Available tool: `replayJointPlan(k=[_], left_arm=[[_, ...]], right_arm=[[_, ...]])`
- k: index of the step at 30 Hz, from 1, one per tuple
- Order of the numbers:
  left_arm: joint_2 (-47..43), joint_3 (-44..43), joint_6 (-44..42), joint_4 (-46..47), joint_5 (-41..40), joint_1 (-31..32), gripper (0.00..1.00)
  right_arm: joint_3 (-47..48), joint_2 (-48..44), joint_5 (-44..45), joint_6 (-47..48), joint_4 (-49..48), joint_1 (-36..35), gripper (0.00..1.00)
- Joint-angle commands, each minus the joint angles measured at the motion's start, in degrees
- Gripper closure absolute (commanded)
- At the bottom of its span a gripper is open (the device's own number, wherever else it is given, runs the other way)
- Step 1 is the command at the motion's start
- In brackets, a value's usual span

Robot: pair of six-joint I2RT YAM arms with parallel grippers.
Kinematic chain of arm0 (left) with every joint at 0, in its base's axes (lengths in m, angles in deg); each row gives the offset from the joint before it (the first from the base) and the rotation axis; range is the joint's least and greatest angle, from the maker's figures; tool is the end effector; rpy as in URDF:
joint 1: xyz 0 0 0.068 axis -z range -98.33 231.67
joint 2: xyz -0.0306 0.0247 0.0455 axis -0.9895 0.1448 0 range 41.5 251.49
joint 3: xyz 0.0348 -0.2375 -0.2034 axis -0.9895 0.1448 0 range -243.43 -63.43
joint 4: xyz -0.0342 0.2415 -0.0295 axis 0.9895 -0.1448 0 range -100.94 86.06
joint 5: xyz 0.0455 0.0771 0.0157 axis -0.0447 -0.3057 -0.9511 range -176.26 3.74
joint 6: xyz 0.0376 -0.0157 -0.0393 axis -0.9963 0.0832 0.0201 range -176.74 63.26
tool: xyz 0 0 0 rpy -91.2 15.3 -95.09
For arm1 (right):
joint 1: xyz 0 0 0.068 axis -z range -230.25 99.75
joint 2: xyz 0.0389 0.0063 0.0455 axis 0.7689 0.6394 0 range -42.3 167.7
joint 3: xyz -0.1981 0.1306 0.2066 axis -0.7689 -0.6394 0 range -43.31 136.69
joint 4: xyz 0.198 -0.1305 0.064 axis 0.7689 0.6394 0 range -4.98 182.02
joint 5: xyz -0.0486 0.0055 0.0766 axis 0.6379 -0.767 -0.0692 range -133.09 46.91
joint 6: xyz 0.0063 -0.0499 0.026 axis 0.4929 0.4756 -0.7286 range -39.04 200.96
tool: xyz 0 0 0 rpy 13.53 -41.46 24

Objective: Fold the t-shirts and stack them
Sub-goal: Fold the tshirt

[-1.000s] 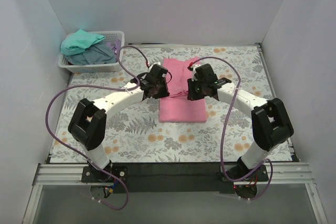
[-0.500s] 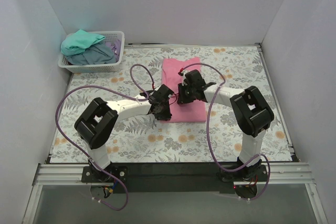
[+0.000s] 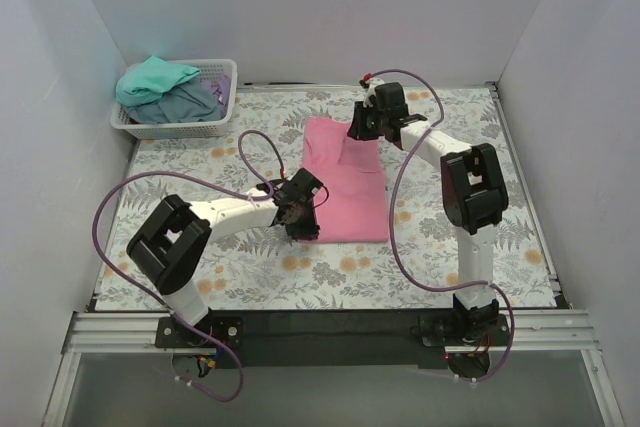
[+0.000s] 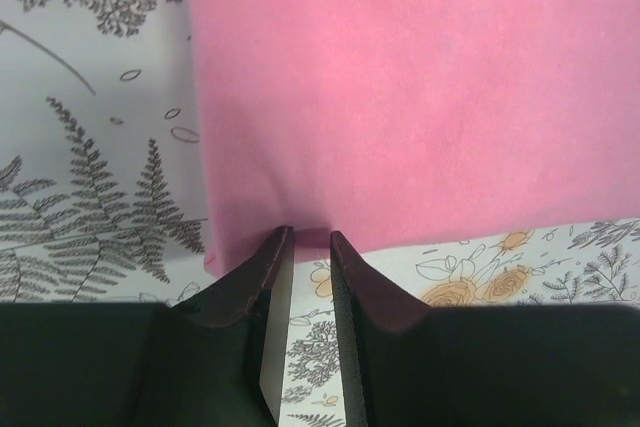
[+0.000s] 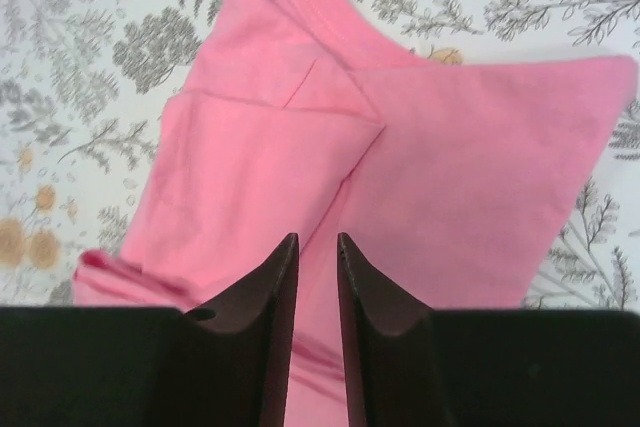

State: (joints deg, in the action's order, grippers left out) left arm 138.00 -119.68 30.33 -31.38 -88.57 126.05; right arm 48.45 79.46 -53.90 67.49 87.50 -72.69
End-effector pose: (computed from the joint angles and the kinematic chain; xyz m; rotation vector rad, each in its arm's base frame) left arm 0.2232 -0.2162 0.2120 -1.0678 2.7006 -0.4977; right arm 0.4633 0.1994 0.2519 -0.2829 2.1617 0.5645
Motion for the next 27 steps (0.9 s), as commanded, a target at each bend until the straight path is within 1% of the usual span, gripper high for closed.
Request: replayJointPlan(k=[1,2,3,4,5,6,7,8,9,10,12,14,17,19,22,24,27], left_arm=[[-4.8,0.3,1.9,-2.9,-1.0,0.3,0.8],[-5.6,0.0,2.3,-2.6,-1.6,0.2,0.8],[-6.6,-0.2,2.5,-2.3,-2.2,0.3,0.8],[-8.9,-0.2,2.7,-1.7,-3.0,0.3,0.8],[-10.1,0.2,2.9,0.3,-3.1,-0.1,0.8],[-11.6,1.0,3.2,1.7,-2.8,-0.3,0.8],[-12.8,2.9,3.4,3.4,-1.8,-0.9,0.8],[-15.0,4.2,3.7,6.9,0.9,-2.4,0.8],[-15.7,5.3,4.2,8.8,2.2,-3.2,0.8],[-16.3,7.9,4.5,10.5,4.9,-4.2,0.8],[-16.4,9.8,5.2,14.2,9.0,-6.3,0.8],[-15.2,12.4,6.2,16.6,11.1,-7.5,0.8],[-11.9,14.8,7.8,19.3,13.4,-8.1,0.82],[-8.7,17.4,8.8,20.9,17.1,-8.7,0.83],[-6.4,20.6,11.0,23.3,19.9,-9.6,0.84],[-6.7,23.2,12.4,24.2,20.0,-10.2,0.85],[-9.0,25.7,13.7,24.8,21.1,-12.3,0.86]], right_arm=[[-4.6,-8.8,-8.6,0.5,1.1,-0.7,0.71],[-7.1,-11.0,-12.7,-0.1,0.7,-0.4,0.71],[-13.7,-15.6,-14.9,-0.8,-1.1,-0.1,0.71],[-17.0,-18.1,-17.3,-2.7,-1.9,0.0,0.7],[-21.4,-20.6,-22.8,-4.1,-5.3,0.4,0.69],[-25.4,-25.4,-25.6,-5.8,-7.8,0.5,0.68],[-33.4,-27.5,-28.2,-8.5,-13.8,0.6,0.66],[-37.0,-29.4,-32.7,-12.5,-16.3,0.6,0.65],[-40.0,-32.5,-34.3,-14.5,-18.4,0.6,0.64],[-46.3,-33.8,-35.4,-16.0,-22.6,0.6,0.63],[-51.6,-36.6,-36.5,-18.2,-25.2,0.6,0.62],[-56.8,-37.0,-36.7,-18.2,-26.6,1.0,0.6],[-61.7,-34.7,-37.9,-18.0,-28.4,1.6,0.6],[-64.1,-31.3,-38.2,-19.4,-30.9,3.3,0.61],[-68.4,-27.2,-39.6,-23.2,-36.3,6.7,0.62],[-70.1,-25.2,-40.1,-24.5,-38.2,9.2,0.62],[-71.6,-23.0,-41.6,-26.9,-38.5,12.1,0.62]])
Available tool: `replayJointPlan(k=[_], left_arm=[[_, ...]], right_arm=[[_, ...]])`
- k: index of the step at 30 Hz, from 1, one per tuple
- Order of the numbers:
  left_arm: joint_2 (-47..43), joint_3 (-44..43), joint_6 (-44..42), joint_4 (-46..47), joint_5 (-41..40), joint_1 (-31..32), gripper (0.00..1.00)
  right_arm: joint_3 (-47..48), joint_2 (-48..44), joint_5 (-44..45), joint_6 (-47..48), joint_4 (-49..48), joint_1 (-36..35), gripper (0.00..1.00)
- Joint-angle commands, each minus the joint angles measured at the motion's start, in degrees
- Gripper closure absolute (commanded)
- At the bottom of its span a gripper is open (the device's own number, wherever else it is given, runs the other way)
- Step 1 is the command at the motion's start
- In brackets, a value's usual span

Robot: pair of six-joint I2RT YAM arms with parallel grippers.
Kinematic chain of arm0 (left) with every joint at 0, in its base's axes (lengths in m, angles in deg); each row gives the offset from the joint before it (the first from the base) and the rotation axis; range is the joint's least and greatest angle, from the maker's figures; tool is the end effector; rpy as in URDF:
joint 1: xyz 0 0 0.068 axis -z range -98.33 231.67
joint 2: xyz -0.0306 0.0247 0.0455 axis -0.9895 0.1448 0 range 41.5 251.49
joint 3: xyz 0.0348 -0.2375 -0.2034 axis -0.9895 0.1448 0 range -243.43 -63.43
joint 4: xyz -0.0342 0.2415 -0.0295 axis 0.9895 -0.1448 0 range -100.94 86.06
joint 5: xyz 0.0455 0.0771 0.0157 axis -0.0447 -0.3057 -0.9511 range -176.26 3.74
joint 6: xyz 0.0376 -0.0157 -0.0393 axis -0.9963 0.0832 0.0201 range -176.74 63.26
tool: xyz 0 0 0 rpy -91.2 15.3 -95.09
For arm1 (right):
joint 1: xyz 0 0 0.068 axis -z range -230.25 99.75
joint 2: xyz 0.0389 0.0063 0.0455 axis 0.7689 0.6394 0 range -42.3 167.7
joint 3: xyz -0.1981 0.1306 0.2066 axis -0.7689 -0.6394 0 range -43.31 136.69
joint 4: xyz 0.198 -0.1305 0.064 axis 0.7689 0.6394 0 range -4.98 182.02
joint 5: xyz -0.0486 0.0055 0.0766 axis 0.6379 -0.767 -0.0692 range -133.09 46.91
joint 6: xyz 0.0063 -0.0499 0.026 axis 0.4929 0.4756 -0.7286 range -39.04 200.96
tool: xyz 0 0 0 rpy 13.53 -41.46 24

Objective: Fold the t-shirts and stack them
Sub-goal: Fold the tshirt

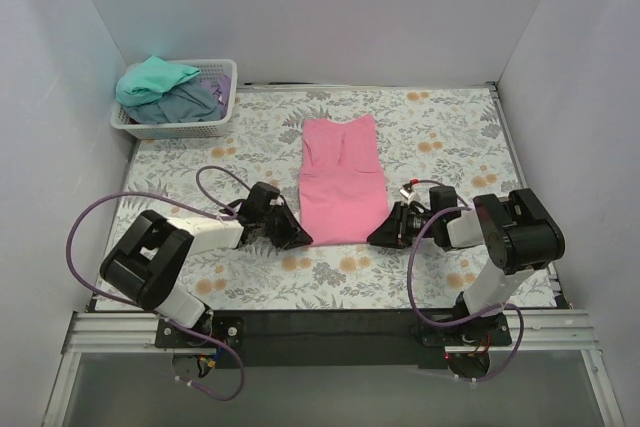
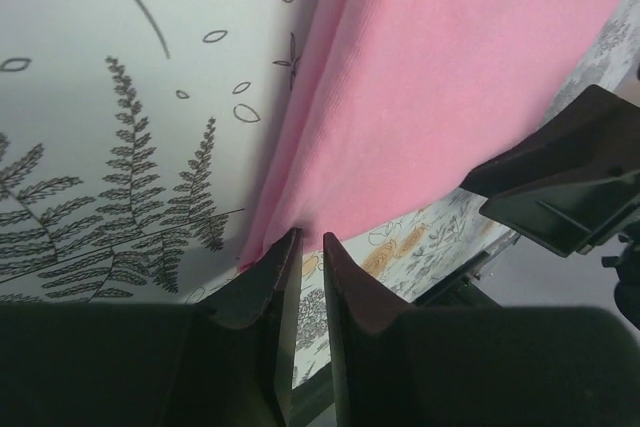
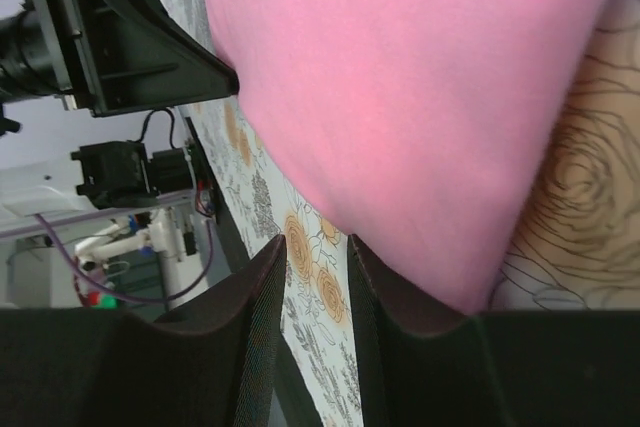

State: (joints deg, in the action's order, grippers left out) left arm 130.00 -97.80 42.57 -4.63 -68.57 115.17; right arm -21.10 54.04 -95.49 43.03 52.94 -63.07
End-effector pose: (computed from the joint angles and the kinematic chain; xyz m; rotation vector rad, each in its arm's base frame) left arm 0.2090 -0.1528 0.1795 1.4711 -2.5397 1.0340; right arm 0.2338 0.0854 0.1500 0.0090 2.4022 1.4908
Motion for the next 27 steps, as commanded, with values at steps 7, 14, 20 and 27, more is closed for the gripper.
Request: replayJointPlan(k=[7,14,20,27], left_arm=[[-10.9,6.4,0.9,-2.7,-0.5,-2.3,0.83],[-17.7,6.1,-0.2,-3.8,-5.2,-2.3,0.78],[-20.7,7.0,-0.4,-4.8,-7.4,-2.3,0.76],[-21.5,6.7,-1.0,-5.6,-8.6,-2.3,0.76]], right_arm=[[0.1,-9.0,-3.1,-4.7,-4.9,-1.3,0.61],[10.8,-5.9,3.4,-6.0,-7.1,-16.6,0.59],[13.6,10.9,5.3,-14.0,-19.8,-21.7,0.6],[11.2,16.6,7.1,-15.0,-20.3,-22.1,0.61]])
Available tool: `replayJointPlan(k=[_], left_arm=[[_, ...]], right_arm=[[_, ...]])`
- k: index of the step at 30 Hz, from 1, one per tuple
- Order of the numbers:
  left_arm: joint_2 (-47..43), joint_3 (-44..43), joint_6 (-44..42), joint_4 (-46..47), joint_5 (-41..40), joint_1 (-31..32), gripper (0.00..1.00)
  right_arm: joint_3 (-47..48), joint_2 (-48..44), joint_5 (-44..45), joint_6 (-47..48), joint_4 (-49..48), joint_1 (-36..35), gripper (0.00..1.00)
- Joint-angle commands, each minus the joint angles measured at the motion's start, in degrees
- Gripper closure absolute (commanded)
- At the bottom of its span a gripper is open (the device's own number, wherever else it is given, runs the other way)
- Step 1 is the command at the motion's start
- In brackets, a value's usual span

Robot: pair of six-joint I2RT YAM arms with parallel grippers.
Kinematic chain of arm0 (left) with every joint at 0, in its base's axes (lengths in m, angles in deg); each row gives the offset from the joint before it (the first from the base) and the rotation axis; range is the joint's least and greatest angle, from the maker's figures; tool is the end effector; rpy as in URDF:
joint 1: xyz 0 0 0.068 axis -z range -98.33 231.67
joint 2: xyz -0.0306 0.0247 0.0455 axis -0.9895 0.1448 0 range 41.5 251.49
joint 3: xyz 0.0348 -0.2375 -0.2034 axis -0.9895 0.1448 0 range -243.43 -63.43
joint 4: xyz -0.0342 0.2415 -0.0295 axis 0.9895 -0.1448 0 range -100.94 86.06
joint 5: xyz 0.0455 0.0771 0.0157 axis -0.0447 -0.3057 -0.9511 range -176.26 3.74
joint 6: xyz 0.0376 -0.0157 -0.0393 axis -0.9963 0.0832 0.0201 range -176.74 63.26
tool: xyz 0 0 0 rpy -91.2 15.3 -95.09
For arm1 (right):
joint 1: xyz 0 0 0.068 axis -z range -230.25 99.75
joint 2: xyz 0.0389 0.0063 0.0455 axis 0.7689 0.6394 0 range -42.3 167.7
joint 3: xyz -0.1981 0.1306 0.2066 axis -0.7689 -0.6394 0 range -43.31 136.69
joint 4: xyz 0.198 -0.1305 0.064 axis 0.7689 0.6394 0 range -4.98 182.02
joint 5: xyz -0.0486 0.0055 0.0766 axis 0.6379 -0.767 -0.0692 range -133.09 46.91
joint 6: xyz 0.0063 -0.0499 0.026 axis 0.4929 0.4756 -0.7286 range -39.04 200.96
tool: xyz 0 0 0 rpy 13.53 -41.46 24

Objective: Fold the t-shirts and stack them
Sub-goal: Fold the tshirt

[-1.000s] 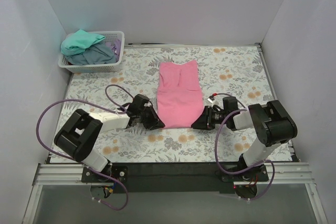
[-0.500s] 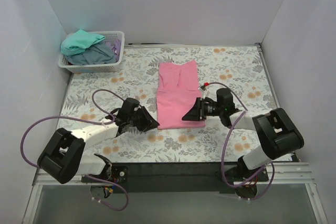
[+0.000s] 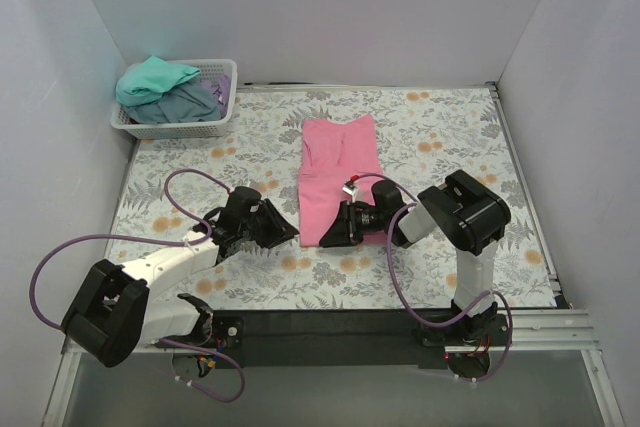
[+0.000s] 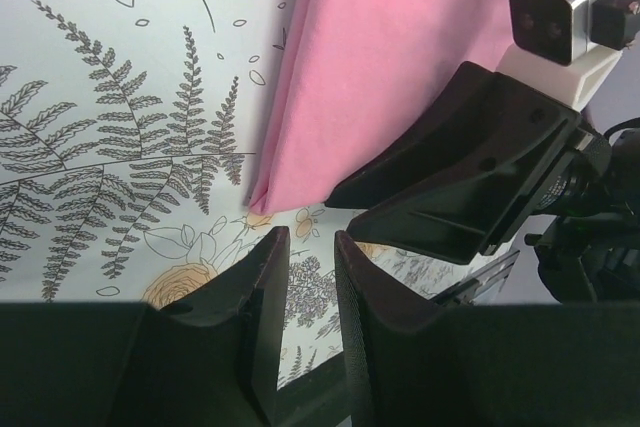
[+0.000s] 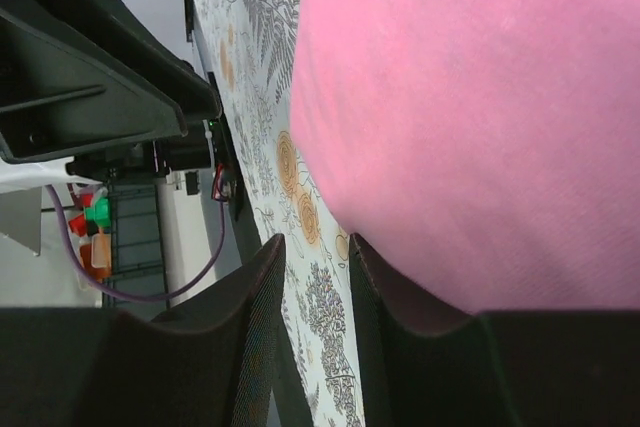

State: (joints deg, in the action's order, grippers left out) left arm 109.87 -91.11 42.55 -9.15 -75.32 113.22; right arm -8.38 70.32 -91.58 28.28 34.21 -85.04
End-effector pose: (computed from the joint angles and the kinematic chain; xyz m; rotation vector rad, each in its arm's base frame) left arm 0.1643 -0.1098 0.2147 -1.4534 2.3580 -1.1295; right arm 0.2580 0.2153 0.1416 -0.2700 2.3634 1.7199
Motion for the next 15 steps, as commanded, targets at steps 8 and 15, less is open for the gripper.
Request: replayJointPlan(k=[8,15], left_arm=[[-1.3,-0.2,-1.5,-1.3,-2.0,-0.3,0.76],[-0.9,-0.7,-1.6,-1.4,-2.0,-0.3,0.76]], right_arm=[[-7.9,-15.5,-1.2,-0.1,-0.3,8.7,0.62],[-14.8,-15.6,-6.1,4.4,-0.1,19.4,0.63]])
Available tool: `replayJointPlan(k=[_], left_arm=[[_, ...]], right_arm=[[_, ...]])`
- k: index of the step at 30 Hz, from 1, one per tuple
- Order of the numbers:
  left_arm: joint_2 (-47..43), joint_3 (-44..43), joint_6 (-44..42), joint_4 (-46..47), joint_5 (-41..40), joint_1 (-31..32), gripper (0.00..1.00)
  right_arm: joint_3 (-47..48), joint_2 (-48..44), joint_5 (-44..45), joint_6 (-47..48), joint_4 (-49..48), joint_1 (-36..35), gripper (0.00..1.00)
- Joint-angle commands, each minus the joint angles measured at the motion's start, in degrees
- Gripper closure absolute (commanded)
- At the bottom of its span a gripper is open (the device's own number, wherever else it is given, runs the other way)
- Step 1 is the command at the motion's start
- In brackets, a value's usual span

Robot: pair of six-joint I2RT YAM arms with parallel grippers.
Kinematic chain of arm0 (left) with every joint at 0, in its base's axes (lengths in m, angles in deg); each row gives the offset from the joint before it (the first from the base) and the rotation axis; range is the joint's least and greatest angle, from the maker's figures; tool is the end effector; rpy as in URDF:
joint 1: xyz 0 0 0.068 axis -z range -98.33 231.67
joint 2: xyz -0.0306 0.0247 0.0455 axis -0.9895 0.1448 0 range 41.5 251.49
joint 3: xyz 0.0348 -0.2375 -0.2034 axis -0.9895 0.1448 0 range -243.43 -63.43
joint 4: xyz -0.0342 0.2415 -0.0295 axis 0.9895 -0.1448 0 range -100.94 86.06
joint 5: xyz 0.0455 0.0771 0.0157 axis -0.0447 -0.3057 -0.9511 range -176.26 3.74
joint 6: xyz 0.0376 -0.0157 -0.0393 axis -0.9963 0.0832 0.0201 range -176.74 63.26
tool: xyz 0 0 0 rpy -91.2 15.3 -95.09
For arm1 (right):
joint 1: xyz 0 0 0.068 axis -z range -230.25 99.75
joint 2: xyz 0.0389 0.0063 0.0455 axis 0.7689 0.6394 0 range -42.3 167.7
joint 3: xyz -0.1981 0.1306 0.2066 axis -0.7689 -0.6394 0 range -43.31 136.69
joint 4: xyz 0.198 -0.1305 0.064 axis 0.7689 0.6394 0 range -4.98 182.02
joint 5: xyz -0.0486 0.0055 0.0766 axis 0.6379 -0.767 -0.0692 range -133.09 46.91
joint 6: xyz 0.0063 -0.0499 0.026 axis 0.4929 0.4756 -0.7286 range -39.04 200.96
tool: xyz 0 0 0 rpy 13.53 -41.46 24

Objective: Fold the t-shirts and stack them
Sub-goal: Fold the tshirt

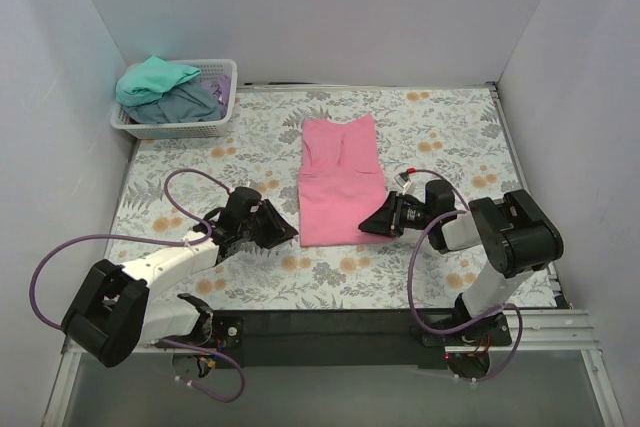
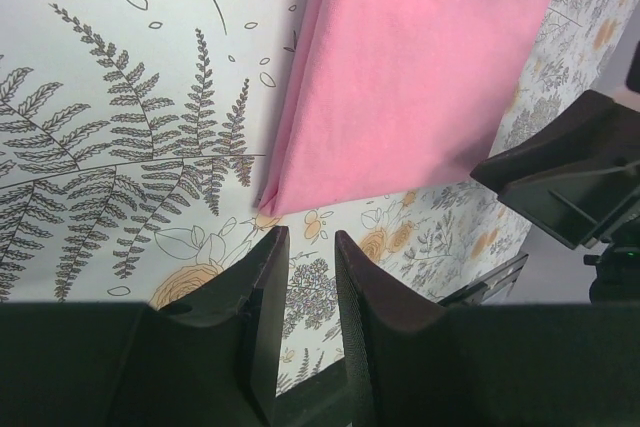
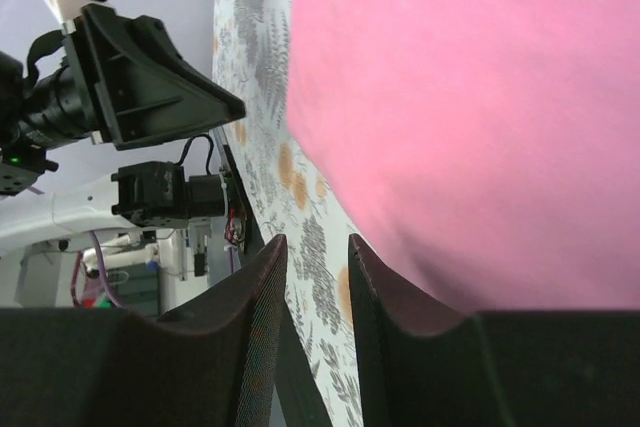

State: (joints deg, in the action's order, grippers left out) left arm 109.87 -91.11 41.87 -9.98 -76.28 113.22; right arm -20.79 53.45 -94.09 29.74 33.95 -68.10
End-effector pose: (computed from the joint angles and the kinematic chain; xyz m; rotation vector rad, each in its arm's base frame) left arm 0.1637 -0.1086 0.2135 -1.4489 2.3600 -1.0971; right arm 0.2434 0.1107 0.1807 -0.0419 2.1837 1.6103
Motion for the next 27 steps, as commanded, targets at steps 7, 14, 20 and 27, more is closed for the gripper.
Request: replayJointPlan(k=[7,14,20,27], left_arm=[[-0.7,-0.8,-1.0,-0.7,-1.0,-0.3,0.76],[-1.0,-1.6,-2.0,-1.8,-0.9,-0.3,0.75],[-1.2,-3.4,-5.3,-4.2,-1.7,-0.3,0.71],[0.8,-11.9,-9.7,-13.0,-9.1,1.8,0.54]], right_arm=[[-3.5,10.3,-4.1,3.6,-0.5,6.6,0.63],[-3.8,-0.7,-3.1,4.6,5.8,6.7,0.63],[6.7,-16.7,15.3,25.4,42.1,4.7,0.62],[16.8,-26.0,50.4,32.1,71.4,-4.5,0.56]])
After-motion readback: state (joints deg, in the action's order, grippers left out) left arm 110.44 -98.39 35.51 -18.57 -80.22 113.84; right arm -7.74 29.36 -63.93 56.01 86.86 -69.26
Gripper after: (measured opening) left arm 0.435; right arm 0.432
